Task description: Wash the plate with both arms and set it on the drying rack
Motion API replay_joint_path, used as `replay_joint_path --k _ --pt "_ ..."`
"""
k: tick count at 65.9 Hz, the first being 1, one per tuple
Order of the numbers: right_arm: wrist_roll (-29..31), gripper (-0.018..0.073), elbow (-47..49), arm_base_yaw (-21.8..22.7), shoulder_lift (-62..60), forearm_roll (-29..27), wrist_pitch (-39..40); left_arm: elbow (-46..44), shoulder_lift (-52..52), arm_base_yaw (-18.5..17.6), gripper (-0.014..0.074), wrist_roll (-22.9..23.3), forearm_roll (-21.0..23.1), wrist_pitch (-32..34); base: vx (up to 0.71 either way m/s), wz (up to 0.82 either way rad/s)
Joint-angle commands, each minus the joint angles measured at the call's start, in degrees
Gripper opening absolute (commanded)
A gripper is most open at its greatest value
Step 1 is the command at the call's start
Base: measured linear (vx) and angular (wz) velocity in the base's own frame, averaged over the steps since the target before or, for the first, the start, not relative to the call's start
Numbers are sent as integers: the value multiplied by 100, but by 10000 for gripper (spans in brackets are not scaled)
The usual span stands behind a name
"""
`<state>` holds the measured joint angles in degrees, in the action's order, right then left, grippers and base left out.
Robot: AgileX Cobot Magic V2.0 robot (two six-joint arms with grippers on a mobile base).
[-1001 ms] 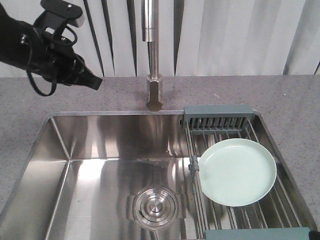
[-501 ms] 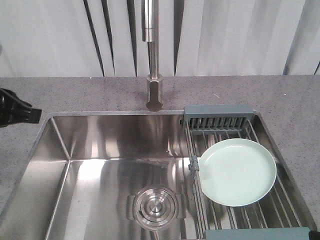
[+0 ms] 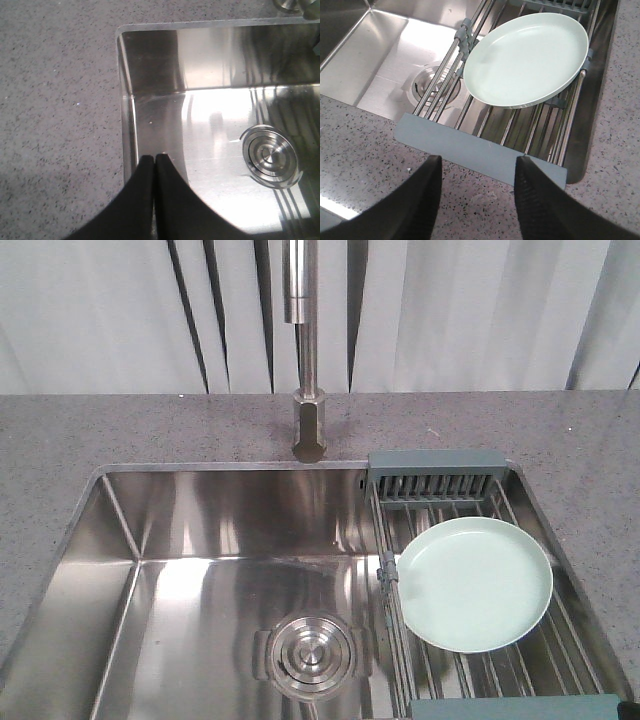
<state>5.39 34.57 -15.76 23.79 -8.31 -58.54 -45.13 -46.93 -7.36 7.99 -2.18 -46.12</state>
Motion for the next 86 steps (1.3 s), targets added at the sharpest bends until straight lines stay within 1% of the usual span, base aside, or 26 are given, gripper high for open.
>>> replay_joint_path --k 1,19,32,38,73,77,81,86 --pt "46 343 147 -11 42 -9 336 114 414 17 -6 297 -210 311 0 0" --pt "46 343 147 -11 42 -9 336 911 1390 17 -6 297 -210 282 0 0" --pt "46 343 147 -11 42 -9 336 1130 1878 17 -6 284 -235 193 0 0" --pt "46 343 147 -11 42 -9 336 1130 1939 17 -6 284 -235 98 0 0" --pt "46 343 147 -11 42 -9 336 1191 1940 17 -6 279 -246 129 0 0" --pt "46 343 147 -11 42 -9 336 1306 2029 61 -6 152 -378 258 0 0" --pt "46 343 147 -11 42 -10 336 1509 2213 157 -6 54 -323 510 0 0" --pt "46 343 147 -11 42 -10 336 1957 2530 327 -6 49 -167 1193 0 0"
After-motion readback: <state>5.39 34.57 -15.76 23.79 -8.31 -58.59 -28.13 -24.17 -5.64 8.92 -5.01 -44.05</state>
